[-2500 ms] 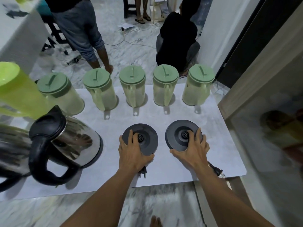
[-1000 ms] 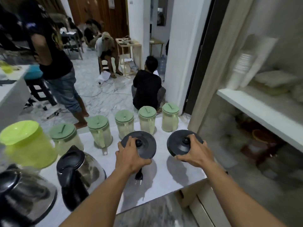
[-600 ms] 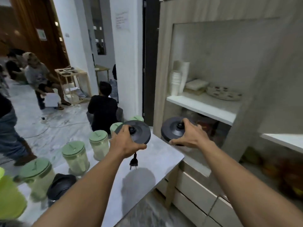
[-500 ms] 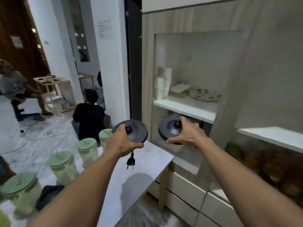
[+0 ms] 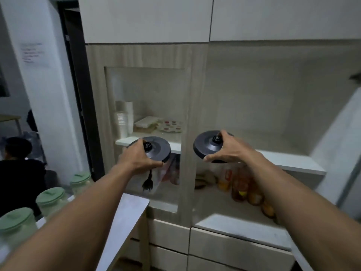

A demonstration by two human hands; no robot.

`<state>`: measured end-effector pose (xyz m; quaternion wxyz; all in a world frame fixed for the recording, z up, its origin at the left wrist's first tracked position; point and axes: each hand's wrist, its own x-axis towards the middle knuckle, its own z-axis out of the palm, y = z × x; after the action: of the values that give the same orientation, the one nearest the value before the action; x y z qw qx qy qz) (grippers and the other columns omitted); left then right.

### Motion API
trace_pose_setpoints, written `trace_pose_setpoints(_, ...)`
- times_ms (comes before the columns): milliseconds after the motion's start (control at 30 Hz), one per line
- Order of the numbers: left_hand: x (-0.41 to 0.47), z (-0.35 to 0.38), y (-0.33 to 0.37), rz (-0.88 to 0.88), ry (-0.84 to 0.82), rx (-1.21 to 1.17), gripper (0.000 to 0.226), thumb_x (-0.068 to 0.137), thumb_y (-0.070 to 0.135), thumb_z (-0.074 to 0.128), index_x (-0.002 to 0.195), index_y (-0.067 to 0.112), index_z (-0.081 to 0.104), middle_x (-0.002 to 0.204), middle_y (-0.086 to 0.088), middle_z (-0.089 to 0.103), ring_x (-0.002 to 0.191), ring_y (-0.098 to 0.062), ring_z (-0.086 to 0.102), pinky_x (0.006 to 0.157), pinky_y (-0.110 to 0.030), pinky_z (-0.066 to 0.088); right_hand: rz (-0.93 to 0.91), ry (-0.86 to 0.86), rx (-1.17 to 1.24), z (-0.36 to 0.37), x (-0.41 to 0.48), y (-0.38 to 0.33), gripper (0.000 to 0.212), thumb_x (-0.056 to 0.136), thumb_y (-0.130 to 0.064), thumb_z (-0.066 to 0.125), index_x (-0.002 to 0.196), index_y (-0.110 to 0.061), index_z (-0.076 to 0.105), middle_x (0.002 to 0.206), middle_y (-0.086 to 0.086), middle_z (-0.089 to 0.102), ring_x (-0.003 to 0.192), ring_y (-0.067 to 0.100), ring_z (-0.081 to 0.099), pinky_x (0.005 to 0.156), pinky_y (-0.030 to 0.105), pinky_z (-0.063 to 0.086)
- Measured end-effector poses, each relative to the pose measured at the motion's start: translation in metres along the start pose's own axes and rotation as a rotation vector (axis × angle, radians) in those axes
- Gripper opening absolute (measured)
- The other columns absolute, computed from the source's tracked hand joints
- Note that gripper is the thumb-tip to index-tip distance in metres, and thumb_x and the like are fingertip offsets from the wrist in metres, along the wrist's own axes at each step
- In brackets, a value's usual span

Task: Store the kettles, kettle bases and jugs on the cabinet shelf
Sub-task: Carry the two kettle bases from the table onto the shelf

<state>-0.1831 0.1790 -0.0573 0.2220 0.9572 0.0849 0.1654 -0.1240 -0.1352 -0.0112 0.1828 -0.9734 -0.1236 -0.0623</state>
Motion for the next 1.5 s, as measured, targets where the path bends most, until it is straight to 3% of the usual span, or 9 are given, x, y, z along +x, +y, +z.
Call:
trace_pose_setpoints(100,0.008,0.013,0.039,0.054,-0.042,-0.01,0.104,0.04,0.077,0.068,0.126,0.023,0.048,0.128,0.0,0.061,0.112,-0.029,0.058,0.088,-0.044,0.053,0.086,0.034,-0.032,-0.026,-0.013,0.032,0.103,0.05,-0.077,0.077,0.131,-0.025,0.041,0.137,-0.002,0.056,0.119,0.032,0.055,0.093,0.044,0.049)
trace_pose_setpoints(267,0.02,0.034,0.111,0.17,-0.11,-0.03,0.104,0.042,0.076,0.069,0.128,0.022,0.044,0.129,0.001,0.061,0.111,-0.028,0.059,0.091,-0.043,0.052,0.214,0.072,-0.048,-0.059,-0.022,0.083,0.116,0.037,-0.081,0.075,0.133,-0.026,0.042,0.138,0.001,0.056,0.118,0.031,0.057,0.097,0.048,0.051)
trace_pose_setpoints(500,0.039,0.067,0.193,0.296,-0.15,-0.061,0.114,0.037,0.082,0.068,0.13,0.022,0.044,0.13,0.001,0.061,0.115,-0.03,0.056,0.093,-0.045,0.051,0.335,0.117,-0.043,-0.089,-0.026,0.137,0.115,0.054,-0.072,0.083,0.144,-0.018,0.036,0.144,0.006,0.052,0.123,0.033,0.054,0.099,0.047,0.05)
trace_pose_setpoints(767,0.091,0.13,0.267,0.363,-0.157,-0.069,0.116,0.039,0.081,0.069,0.133,0.019,0.043,0.134,-0.004,0.055,0.116,-0.032,0.054,0.096,-0.045,0.048,0.427,0.145,-0.065,-0.094,0.011,0.209,0.118,0.053,-0.075,0.082,0.145,-0.018,0.033,0.147,0.006,0.051,0.126,0.034,0.054,0.101,0.049,0.049)
trace_pose_setpoints(1133,0.224,0.263,0.33,0.222,-0.188,-0.08,0.125,0.03,0.088,0.065,0.132,0.019,0.042,0.134,-0.004,0.055,0.118,-0.032,0.054,0.095,-0.046,0.05,0.416,0.06,-0.041,-0.064,0.169,0.333,0.122,0.044,-0.079,0.077,0.143,-0.023,0.032,0.145,0.006,0.051,0.127,0.038,0.051,0.102,0.052,0.048)
trace_pose_setpoints(1267,0.273,0.307,0.341,0.168,-0.237,-0.016,0.117,0.042,0.085,0.07,0.136,0.021,0.042,0.134,-0.004,0.056,0.122,-0.033,0.053,0.1,-0.046,0.047,0.455,0.033,-0.072,-0.049,0.227,0.37,0.127,0.037,-0.081,0.074,0.141,-0.023,0.032,0.142,0.006,0.053,0.126,0.038,0.052,0.1,0.049,0.049)
trace_pose_setpoints(1400,0.324,0.355,0.348,0.086,-0.273,-0.018,0.131,0.023,0.088,0.069,0.138,0.03,0.042,0.132,0.002,0.059,0.122,-0.032,0.052,0.097,-0.045,0.049,0.488,0.001,-0.04,-0.035,0.279,0.403,0.134,0.033,-0.079,0.078,0.146,-0.027,0.029,0.147,0.002,0.048,0.132,0.036,0.047,0.103,0.045,0.047)
trace_pose_setpoints(1500,0.349,0.377,0.359,0.024,-0.28,-0.029,0.127,0.025,0.079,0.074,0.137,0.029,0.041,0.133,0.001,0.055,0.124,-0.033,0.049,0.098,-0.043,0.048,0.48,-0.034,-0.022,-0.023,0.311,0.431,0.137,0.04,-0.08,0.077,0.153,-0.027,0.021,0.151,0.003,0.044,0.135,0.038,0.043,0.105,0.047,0.045)
